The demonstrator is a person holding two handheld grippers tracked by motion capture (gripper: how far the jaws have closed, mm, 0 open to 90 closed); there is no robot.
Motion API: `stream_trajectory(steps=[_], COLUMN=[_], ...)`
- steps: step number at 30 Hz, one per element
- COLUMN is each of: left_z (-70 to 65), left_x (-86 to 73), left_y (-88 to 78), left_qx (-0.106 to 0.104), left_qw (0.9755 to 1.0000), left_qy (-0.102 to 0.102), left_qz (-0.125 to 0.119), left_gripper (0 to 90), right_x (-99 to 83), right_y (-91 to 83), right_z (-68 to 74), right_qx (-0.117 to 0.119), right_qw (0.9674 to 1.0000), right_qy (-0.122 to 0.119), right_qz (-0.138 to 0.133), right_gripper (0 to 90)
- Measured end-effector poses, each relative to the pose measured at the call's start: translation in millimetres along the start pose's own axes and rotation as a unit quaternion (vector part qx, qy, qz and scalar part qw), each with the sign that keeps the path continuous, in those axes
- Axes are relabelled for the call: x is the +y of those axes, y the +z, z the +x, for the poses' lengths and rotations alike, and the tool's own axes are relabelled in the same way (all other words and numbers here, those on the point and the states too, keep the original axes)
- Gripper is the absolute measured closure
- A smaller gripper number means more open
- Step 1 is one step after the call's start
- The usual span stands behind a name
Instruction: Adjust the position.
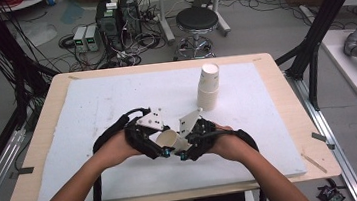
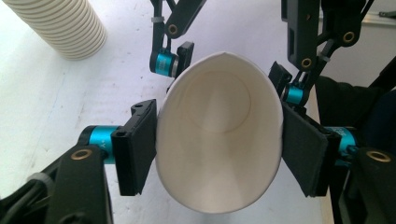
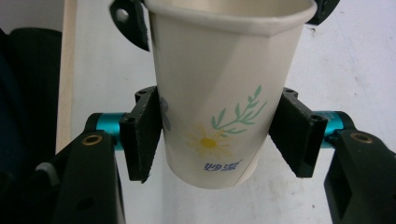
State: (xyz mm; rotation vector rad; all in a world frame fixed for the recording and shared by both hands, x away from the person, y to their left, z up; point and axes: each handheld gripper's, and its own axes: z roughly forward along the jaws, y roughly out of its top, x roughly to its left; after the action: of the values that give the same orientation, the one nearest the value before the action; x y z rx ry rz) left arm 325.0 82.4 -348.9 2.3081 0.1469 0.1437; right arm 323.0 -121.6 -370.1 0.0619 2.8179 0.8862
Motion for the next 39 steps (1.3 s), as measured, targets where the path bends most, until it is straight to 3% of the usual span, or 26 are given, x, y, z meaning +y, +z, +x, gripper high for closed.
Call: stream_trajectory(steps=[4,7,9,13,17,22,23,27,31,34,36,39], left_z=[2.1,3.8,5.1,6.4,6.5,4.8,4.3,3.0,2.2,3.0,3.5,4.7], left_x=[-4.9,-10.1,-14.9,-27.4,-44.2,-65.2,-69.1,-82.1,-91.2,-97.9,-102.2,-107.6], left_y=[-5.4,-12.9,-19.7,-29.4,-32.4,-25.9,-24.3,-19.7,-17.9,-16.0,-15.0,-15.4], left_qx=[0.006,0.011,0.020,0.039,0.067,0.087,0.092,0.105,0.120,0.131,0.136,0.142], left_qw=[0.9989,0.9961,0.9929,0.9831,0.9708,0.9641,0.9614,0.9531,0.9467,0.9421,0.9404,0.9400], left_qy=[-0.014,-0.029,-0.041,-0.070,-0.091,-0.110,-0.114,-0.121,-0.123,-0.133,-0.139,-0.141], left_qz=[-0.043,-0.082,-0.110,-0.165,-0.211,-0.226,-0.233,-0.257,-0.272,-0.278,-0.279,-0.276], left_gripper=[21.8,18.4,17.9,18.0,17.9,17.2,17.2,17.5,17.4,17.4,17.4,17.4], right_x=[-6.9,-14.3,-20.1,-34.3,-52.2,-76.0,-80.4,-96.7,-110.8,-118.2,-121.5,-126.1], right_y=[-3.8,-10.5,-15.5,-25.5,-33.0,-41.3,-42.4,-45.9,-49.1,-49.3,-49.7,-49.8], right_z=[-1.6,-4.3,-6.0,-7.4,-5.2,1.0,2.4,7.0,9.5,9.1,9.0,8.0], right_qx=[-0.002,-0.006,-0.013,-0.032,-0.048,-0.073,-0.077,-0.099,-0.120,-0.130,-0.128,-0.134], right_qw=[0.9998,0.9992,0.9985,0.9965,0.9927,0.9838,0.9820,0.9715,0.9579,0.9510,0.9467,0.9403], right_qy=[0.017,0.032,0.045,0.066,0.091,0.120,0.125,0.145,0.165,0.176,0.185,0.193], right_qz=[-0.010,-0.022,-0.027,-0.040,-0.063,-0.111,-0.119,-0.159,-0.202,-0.219,-0.230,-0.246], right_gripper=[38.6,38.6,38.6,38.2,37.6,37.5,37.5,37.1,36.9,37.0,36.9,36.7])
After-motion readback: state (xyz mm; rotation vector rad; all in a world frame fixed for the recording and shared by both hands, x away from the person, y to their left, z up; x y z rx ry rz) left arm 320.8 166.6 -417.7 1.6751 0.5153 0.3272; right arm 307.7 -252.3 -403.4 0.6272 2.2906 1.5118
